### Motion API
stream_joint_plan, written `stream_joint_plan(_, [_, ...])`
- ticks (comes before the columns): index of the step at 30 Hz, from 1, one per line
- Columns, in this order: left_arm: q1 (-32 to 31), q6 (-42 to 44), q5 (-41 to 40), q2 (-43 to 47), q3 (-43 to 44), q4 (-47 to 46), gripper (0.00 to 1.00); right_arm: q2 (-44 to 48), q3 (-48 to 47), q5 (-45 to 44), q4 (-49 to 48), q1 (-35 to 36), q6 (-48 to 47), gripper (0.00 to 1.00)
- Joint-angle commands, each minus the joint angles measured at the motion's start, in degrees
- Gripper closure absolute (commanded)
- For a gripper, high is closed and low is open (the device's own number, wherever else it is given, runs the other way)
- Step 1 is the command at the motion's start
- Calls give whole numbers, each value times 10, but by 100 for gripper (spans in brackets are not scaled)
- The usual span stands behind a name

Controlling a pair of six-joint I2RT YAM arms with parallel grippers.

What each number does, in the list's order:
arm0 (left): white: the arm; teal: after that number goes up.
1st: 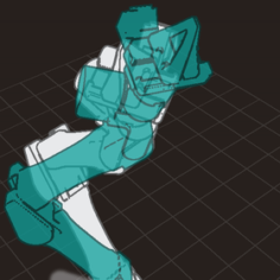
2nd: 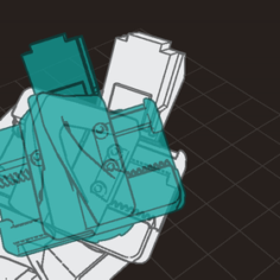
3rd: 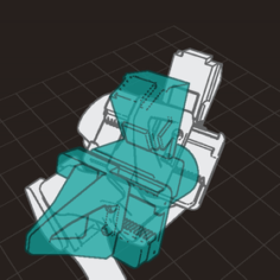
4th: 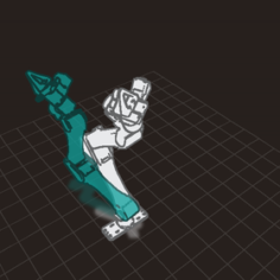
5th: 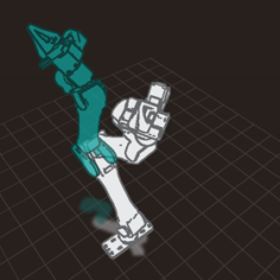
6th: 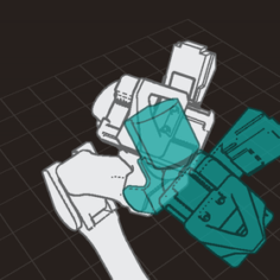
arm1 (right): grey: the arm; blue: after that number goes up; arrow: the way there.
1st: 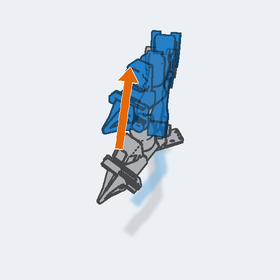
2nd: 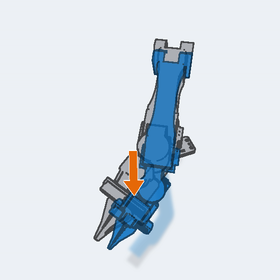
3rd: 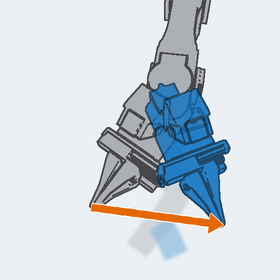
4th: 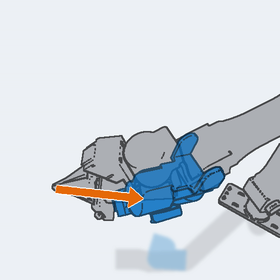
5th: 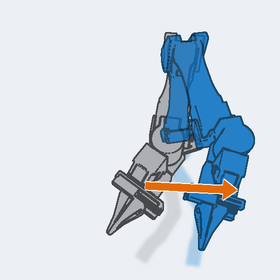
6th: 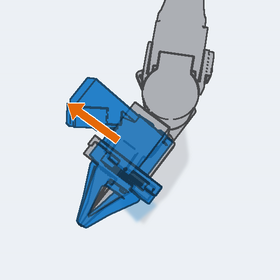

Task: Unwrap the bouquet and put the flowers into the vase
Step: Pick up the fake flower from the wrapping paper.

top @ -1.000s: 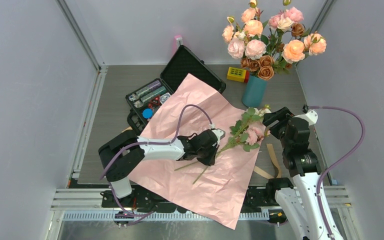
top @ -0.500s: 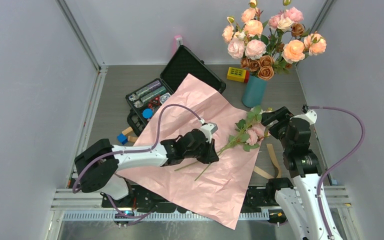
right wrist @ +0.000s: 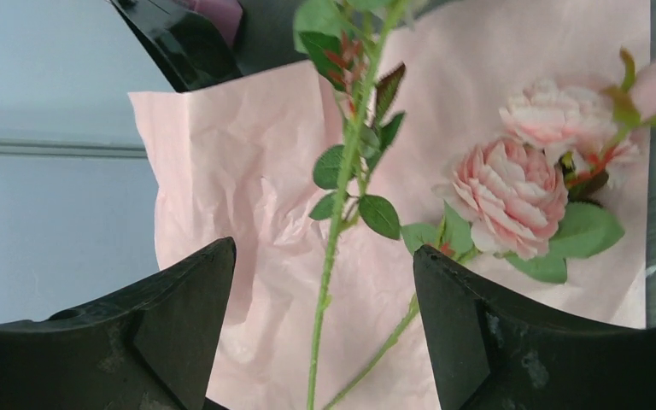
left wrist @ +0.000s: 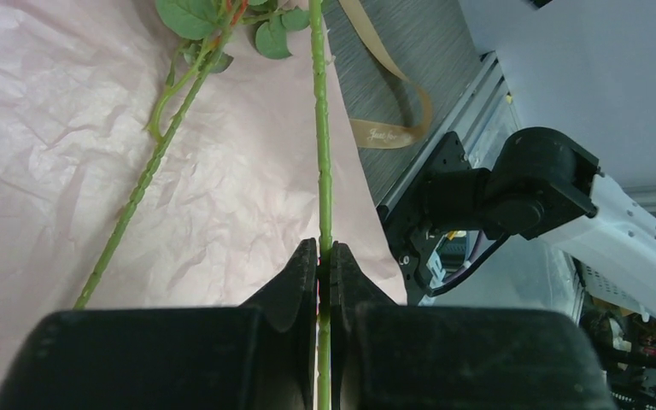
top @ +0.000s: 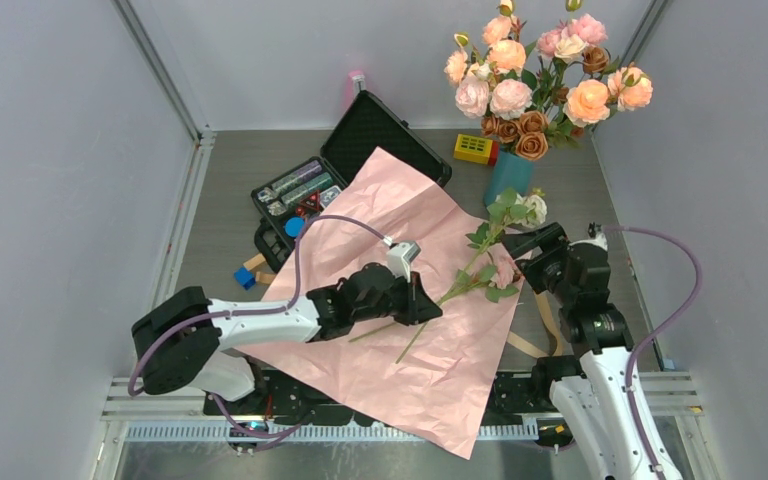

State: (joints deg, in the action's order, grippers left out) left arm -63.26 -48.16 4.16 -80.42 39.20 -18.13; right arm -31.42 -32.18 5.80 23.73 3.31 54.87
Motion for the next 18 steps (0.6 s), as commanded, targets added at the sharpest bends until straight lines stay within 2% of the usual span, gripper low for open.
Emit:
stream_joint_plan(1, [-2, -11, -5, 27, -12, -92, 100, -3, 46, 54, -64, 3, 92, 18])
stream_joint_plan(4, [-3, -5, -1, 34, -13, -95, 100, -11, 76, 58, -85, 3, 112, 18])
stream_joint_plan(10, [-3, -4, 9, 39, -17, -104, 100, -52, 121, 88, -212, 3, 181, 18])
stream_joint_plan(18, [-3, -2, 23, 31, -10, -109, 100, -116, 124, 114, -315, 3, 202, 20])
